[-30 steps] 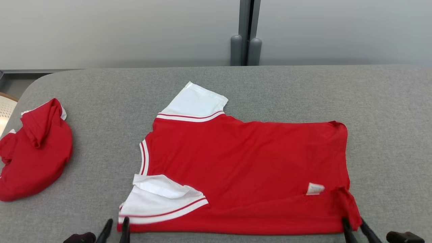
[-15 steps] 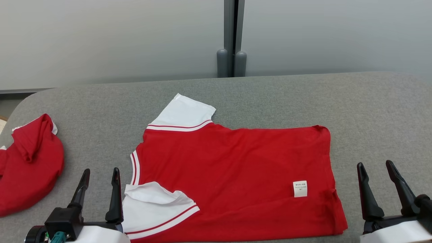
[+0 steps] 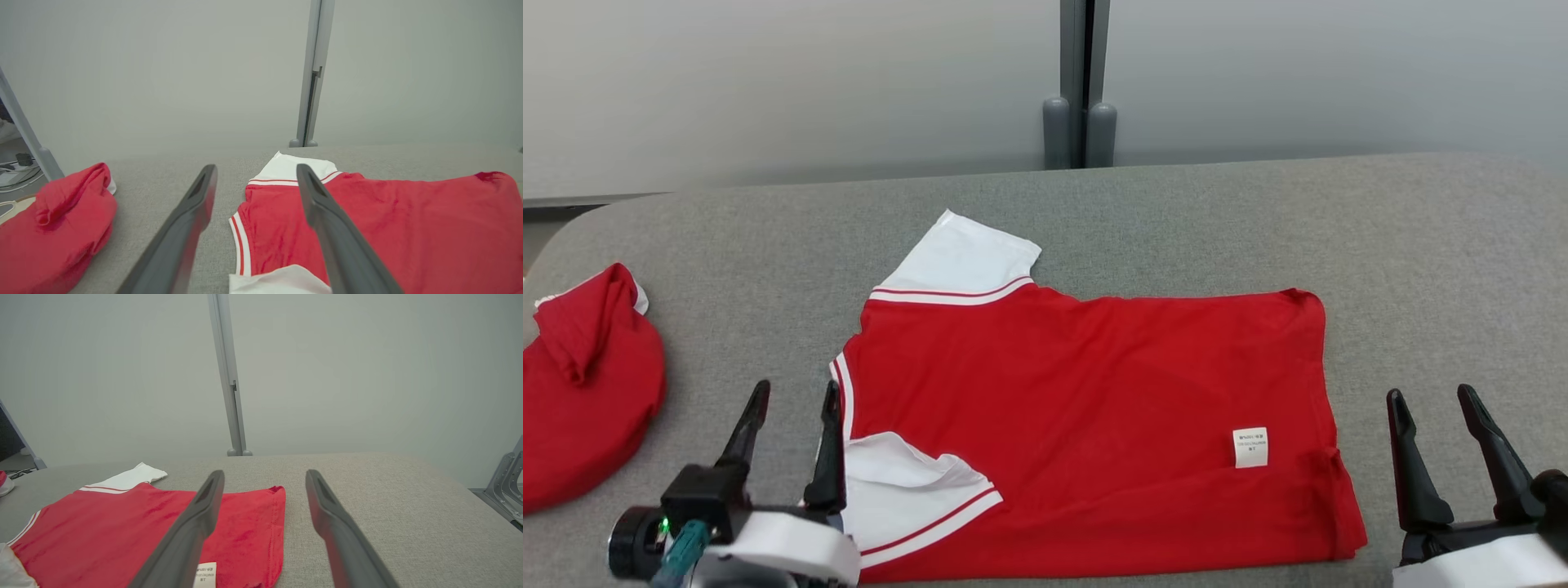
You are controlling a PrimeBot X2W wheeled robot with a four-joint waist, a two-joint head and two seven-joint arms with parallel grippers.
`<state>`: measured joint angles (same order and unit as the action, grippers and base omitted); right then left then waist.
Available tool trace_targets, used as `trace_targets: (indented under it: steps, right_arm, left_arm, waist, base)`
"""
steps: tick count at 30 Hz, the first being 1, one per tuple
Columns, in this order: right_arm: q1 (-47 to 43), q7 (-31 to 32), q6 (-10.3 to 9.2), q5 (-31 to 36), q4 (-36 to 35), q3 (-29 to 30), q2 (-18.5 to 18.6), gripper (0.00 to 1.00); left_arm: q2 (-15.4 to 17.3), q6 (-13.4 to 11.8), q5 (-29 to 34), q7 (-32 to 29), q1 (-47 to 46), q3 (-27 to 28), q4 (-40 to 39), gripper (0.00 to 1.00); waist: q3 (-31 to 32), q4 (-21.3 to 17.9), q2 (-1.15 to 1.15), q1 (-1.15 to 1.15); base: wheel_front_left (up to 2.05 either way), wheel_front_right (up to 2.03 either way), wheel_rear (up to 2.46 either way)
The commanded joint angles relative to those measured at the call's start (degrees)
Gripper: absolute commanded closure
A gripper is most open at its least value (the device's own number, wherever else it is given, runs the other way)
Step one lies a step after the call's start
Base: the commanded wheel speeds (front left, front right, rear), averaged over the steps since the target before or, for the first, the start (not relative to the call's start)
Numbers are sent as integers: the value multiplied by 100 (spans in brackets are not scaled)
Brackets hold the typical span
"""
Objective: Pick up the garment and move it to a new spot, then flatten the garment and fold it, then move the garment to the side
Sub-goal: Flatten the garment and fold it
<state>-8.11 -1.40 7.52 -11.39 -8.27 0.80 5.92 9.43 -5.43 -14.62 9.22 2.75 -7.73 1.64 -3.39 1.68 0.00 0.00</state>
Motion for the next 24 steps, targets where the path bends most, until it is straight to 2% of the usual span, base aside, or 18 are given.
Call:
trace_targets:
  steps: [1, 6, 12, 14, 20, 24]
  right_arm:
    - [106, 13, -6, 4, -66, 15, -11, 0]
    - [371, -5, -5, -5, -152, -53, -17, 0]
    - [858, -102, -5, -53, -57, -286, 32, 0]
    - [937, -139, -5, -68, -25, -331, 33, 0]
    - [1335, -394, -5, -195, 271, -563, -29, 0]
    - [1461, -525, -5, -265, 481, -635, -59, 0]
  left_arm:
    - [-28, 123, -8, -52, -392, -97, 67, 0]
    - [-96, 511, -39, -269, -1619, -400, 660, 0]
    - [-104, 938, -107, -482, -3340, -556, 2138, 0]
    - [-63, 977, -66, -509, -3610, -575, 2401, 0]
    - [140, 1188, -88, -875, -4961, -732, 3973, 0]
    - [228, 1235, -227, -1084, -5589, -765, 4800, 0]
  waist:
    - [-206, -20, 0, 0]
    - [-790, -158, 0, 0]
    - [-1560, -606, 0, 0]
    - [-1669, -701, 0, 0]
    - [-2176, -1181, 0, 0]
    - [-2386, -1328, 0, 0]
  base:
    - [0, 0, 0]
    - [0, 0, 0]
    - [0, 0, 0]
    - [0, 0, 0]
    - [0, 0, 0]
    - [0, 0, 0]
